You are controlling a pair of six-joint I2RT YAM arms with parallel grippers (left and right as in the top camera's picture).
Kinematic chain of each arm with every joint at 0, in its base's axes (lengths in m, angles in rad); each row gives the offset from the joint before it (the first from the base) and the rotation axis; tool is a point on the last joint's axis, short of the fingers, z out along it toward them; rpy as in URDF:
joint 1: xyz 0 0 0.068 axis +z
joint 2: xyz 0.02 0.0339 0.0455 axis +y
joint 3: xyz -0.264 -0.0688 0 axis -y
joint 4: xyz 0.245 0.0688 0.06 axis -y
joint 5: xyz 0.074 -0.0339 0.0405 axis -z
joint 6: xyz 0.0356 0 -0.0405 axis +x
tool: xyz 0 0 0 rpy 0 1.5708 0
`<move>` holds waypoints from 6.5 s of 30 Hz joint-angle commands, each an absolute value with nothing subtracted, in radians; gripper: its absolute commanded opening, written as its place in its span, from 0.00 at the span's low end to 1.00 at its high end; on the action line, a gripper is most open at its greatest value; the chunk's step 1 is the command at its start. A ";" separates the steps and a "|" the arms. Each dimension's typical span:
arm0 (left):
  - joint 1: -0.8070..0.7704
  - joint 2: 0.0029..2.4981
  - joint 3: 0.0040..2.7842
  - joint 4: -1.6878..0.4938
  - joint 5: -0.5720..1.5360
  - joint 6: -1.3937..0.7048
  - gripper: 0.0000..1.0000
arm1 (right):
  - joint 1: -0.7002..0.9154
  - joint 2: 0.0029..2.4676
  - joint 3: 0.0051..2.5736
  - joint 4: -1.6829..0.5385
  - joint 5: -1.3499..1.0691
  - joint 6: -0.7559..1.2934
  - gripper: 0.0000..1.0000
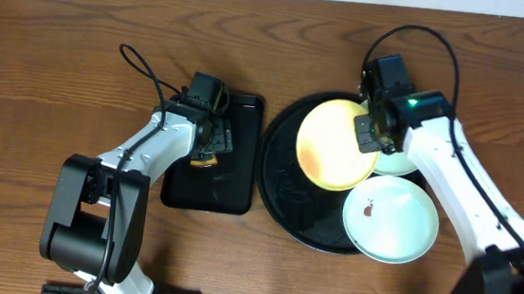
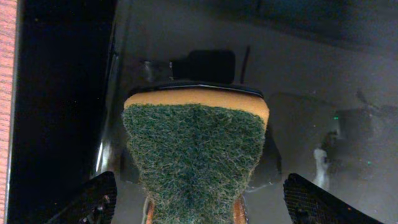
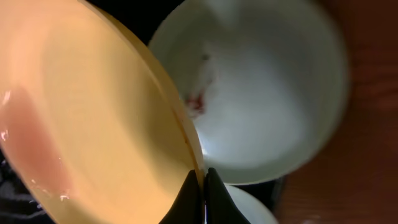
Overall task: Clean dirty plates on tray and stack at the side
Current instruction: 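Slide yellow plate toward tray center with right gripper, then grip yellow plate rim with right gripper and lift it, then carry yellow plate right and set it on table beside tray, then move right gripper back to rim of upper white plate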
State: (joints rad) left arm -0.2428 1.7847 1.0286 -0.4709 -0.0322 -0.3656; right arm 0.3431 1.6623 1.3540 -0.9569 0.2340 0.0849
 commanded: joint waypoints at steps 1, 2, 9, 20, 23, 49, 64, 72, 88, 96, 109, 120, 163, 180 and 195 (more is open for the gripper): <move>-0.239 1.790 1.025 -0.477 -0.041 -0.361 0.87 | 0.382 1.612 1.381 -0.953 0.323 0.040 0.01; -0.239 1.790 1.025 -0.477 -0.041 -0.361 0.87 | 0.395 1.606 1.381 -0.952 0.338 0.029 0.01; -0.239 1.790 1.025 -0.477 -0.041 -0.361 0.88 | 0.531 1.599 1.381 -0.957 0.594 0.025 0.01; -0.239 1.790 1.025 -0.477 -0.041 -0.361 0.88 | 0.788 1.599 1.380 -0.974 0.986 0.123 0.01; -0.239 1.790 1.025 -0.477 -0.041 -0.361 0.88 | 0.845 1.599 1.380 -0.988 1.044 0.170 0.01; -0.239 1.790 1.025 -0.477 -0.041 -0.361 0.88 | 0.893 1.599 1.378 -0.986 1.006 0.406 0.01; -0.239 1.790 1.025 -0.477 -0.041 -0.361 0.89 | 0.393 1.599 1.378 -0.898 0.003 0.259 0.01; -0.239 1.790 1.025 -0.477 -0.041 -0.361 0.89 | 0.300 1.600 1.377 -0.932 0.013 0.211 0.01; -0.239 1.790 1.025 -0.477 -0.041 -0.361 0.89 | -0.392 1.606 1.377 -0.802 -0.233 0.236 0.01; -0.239 1.790 1.025 -0.477 -0.041 -0.361 0.89 | -0.579 1.607 1.377 -0.753 -0.038 0.269 0.01; -0.239 1.790 1.025 -0.477 -0.041 -0.361 0.89 | -0.602 1.775 1.327 -0.713 0.025 0.268 0.01; -0.239 1.790 1.025 -0.477 -0.041 -0.361 0.89 | -0.601 1.945 1.329 -0.698 -0.062 0.151 0.19; -0.239 1.790 1.025 -0.477 -0.041 -0.361 0.89 | -0.101 1.884 1.295 -0.744 0.064 -0.049 0.37; -0.239 1.790 1.025 -0.477 -0.041 -0.361 0.89 | -0.105 1.883 1.230 -0.621 -0.025 -0.030 0.01; -0.239 1.790 1.025 -0.477 -0.041 -0.361 0.89 | -0.091 1.831 1.240 -0.686 -0.325 0.037 0.01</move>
